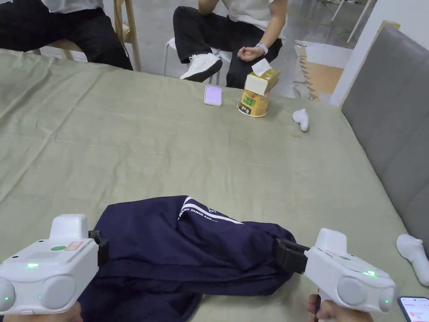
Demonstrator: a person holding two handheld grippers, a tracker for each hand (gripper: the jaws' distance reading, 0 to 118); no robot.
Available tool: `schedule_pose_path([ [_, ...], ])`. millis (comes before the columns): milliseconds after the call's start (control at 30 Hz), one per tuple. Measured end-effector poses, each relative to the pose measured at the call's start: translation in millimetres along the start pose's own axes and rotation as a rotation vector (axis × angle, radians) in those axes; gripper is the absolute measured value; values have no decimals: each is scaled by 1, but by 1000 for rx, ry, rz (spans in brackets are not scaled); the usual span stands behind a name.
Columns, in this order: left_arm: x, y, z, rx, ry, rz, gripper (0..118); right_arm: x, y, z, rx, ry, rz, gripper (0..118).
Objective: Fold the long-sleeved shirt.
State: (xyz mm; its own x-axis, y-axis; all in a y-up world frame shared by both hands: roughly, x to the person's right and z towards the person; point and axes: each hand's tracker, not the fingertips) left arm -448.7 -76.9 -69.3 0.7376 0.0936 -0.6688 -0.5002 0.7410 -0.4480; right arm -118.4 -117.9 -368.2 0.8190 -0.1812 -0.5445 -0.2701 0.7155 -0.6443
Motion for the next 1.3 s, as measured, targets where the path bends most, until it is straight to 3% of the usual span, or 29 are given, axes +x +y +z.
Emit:
schedule_pose_path([
  [33, -3, -3, -4, -24, 3, 11, 14, 0, 2, -13, -45, 14, -25, 108],
  [67, -6, -4, -7, -35, 2, 22, 15, 3, 2, -20, -68, 42, -48, 88],
  [100, -15, -8, -17, -53, 2, 36, 17, 6, 1, -27, -95, 80, -66, 43],
  [133, -20, -9, -21, -76, -1, 46, 22, 1, 2, -30, -97, 66, -36, 11],
  [167, -25, -10, -24, -87, -7, 52, 34, -8, 2, -29, -81, 38, 8, 10],
  [200, -32, -11, -28, -96, -19, 62, 63, -11, 0, -27, -48, 19, 40, 9],
  [233, -39, -11, -32, -108, -25, 72, 82, -10, -2, -24, -57, 39, 24, 9],
  [300, -51, -7, -38, -87, -17, 97, 106, -14, 0, -18, -54, 64, -7, 9],
  [400, -64, 8, -53, -95, -73, 146, 109, -11, -1, -16, -49, 54, -16, 9],
  [500, -69, 23, -79, -257, -142, 258, 106, -13, -2, -18, -55, 53, -23, 9],
  [600, -72, 23, -109, -409, -252, 385, 94, -17, -1, -19, -60, 47, -27, 9],
  [667, -68, 22, -108, -375, -219, 380, 92, -16, -1, -18, -64, 53, -54, 9],
  [733, -64, 30, -105, -418, -176, 332, 74, -16, -2, -16, -64, 58, -64, 9],
  [833, -71, 27, -99, -402, -157, 293, 66, -14, -4, -17, -64, 61, -64, 9],
  [933, -85, 19, -91, -388, -136, 307, 29, -18, -6, -14, -59, 64, -75, 9],
  [1033, -95, 15, -83, -347, -224, 416, 10, -23, -7, -7, -45, 58, -69, 9],
  [1167, -76, 30, -53, -239, -210, 303, 9, -28, 2, 13, 29, 90, -36, 9],
  [1300, -75, 69, -12, -81, -326, 360, 9, -36, 29, 48, 115, 168, -20, 9],
])
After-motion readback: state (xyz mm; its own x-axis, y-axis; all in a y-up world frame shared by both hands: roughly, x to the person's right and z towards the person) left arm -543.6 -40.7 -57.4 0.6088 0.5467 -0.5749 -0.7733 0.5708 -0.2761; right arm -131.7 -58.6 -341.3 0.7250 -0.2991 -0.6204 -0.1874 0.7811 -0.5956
